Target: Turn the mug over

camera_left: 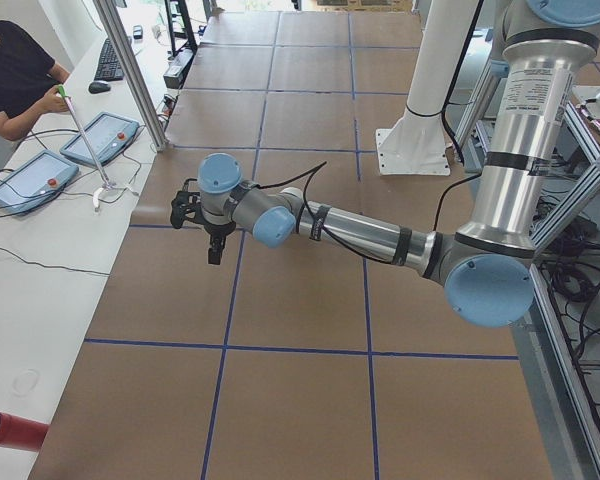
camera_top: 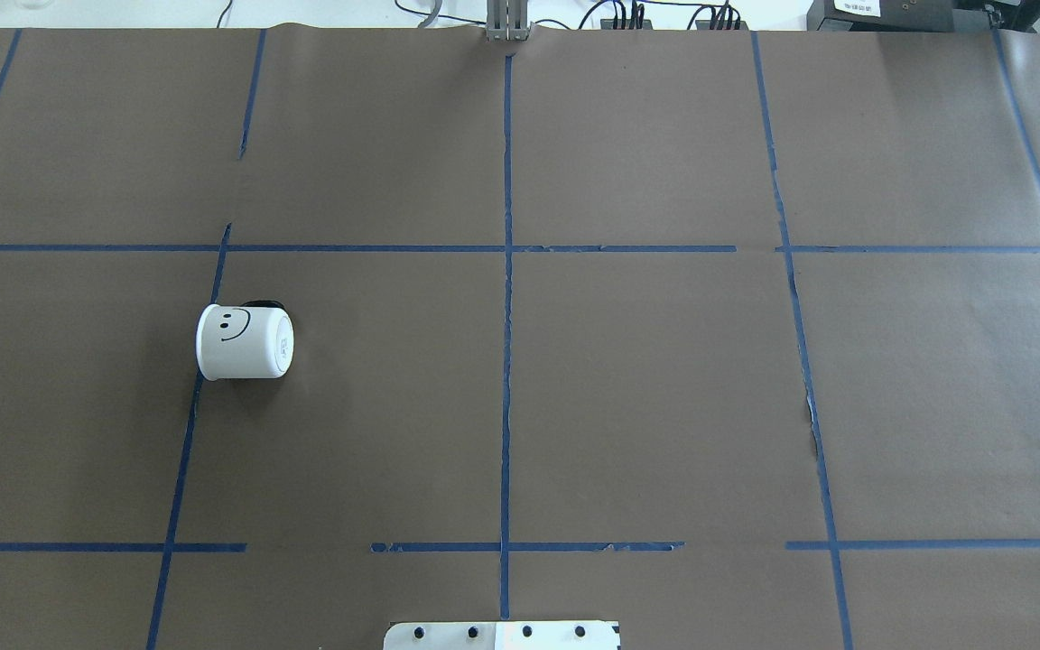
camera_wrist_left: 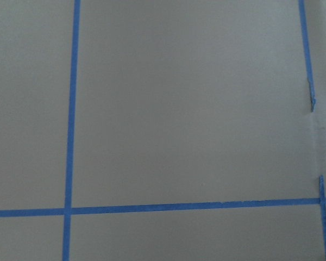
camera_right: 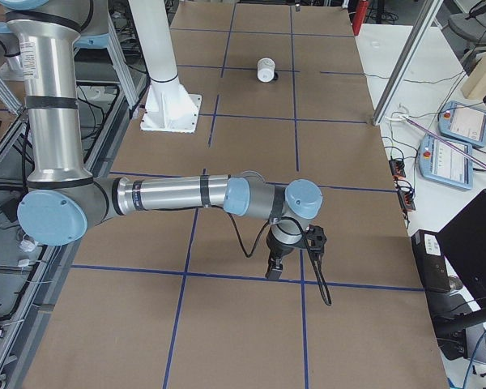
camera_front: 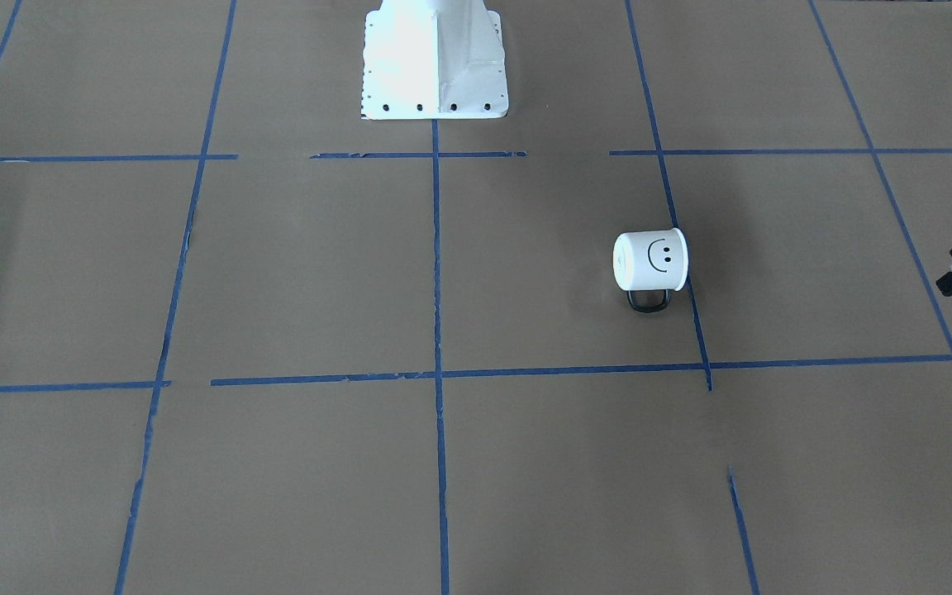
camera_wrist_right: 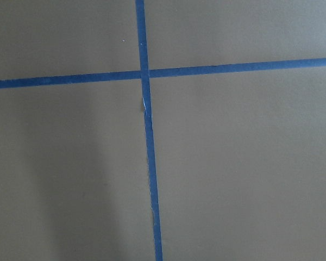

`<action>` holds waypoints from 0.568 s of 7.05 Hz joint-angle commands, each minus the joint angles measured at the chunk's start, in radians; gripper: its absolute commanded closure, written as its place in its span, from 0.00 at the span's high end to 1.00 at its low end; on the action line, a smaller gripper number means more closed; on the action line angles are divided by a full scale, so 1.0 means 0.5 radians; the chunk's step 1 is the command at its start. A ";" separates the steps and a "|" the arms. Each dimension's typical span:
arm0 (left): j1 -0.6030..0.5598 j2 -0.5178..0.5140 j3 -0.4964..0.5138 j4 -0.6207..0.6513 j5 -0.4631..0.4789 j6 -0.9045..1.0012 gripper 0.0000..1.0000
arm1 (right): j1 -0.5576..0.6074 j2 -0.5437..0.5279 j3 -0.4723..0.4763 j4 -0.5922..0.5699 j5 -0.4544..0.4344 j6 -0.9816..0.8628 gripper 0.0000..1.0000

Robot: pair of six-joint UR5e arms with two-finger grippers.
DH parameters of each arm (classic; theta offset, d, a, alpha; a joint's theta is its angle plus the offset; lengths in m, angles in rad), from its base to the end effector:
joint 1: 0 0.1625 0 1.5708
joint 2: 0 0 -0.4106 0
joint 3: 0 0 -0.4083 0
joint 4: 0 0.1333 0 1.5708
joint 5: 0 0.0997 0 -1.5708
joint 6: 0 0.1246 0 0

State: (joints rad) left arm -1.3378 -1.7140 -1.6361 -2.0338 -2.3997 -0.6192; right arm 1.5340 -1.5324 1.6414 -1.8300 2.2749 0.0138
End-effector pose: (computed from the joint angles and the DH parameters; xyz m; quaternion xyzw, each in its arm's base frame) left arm 0.0956 -0.5822 0.4883 0.1175 0.4709 -0.0356 0.8736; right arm 0.0340 -0.5076 0.6372 -0.0791 -0.3420 0.0151 0.9363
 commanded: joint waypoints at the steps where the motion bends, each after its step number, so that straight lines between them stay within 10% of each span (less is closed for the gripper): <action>1: 0.111 0.230 0.139 -0.863 -0.020 -0.356 1.00 | 0.000 0.000 0.000 0.000 0.000 0.000 1.00; 4: 0.252 0.286 0.452 -1.760 -0.014 -0.941 1.00 | 0.000 0.000 0.000 0.000 0.000 0.000 1.00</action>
State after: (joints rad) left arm -1.2411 -1.5771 -1.4485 -2.7828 -2.4073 -0.9831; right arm 1.5340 -1.5324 1.6414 -1.8300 2.2749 0.0138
